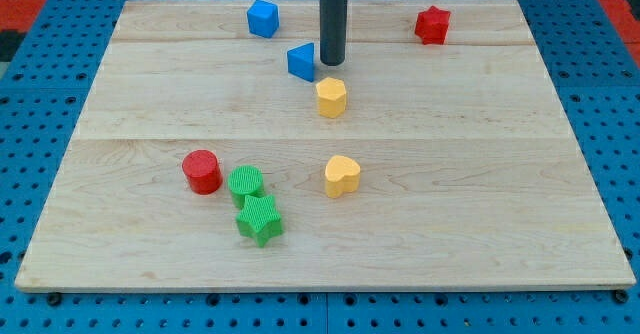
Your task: Move the blue triangle slightly to left
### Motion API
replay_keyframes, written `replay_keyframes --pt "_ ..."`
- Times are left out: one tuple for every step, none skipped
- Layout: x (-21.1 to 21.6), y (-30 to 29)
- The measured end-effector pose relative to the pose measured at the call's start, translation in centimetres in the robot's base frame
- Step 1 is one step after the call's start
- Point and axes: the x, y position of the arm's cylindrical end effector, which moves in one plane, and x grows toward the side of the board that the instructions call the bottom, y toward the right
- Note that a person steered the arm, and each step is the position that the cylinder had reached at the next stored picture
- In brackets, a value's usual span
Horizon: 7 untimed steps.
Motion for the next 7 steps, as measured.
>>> replay_keyframes --pt "0.6 0.0" --pt "1.8 -0.3" --pt "1.8 -0.4" --pt "1.8 -0.4" --pt "1.7 -0.6" --pt "1.4 -0.6" --pt "1.4 -0.6"
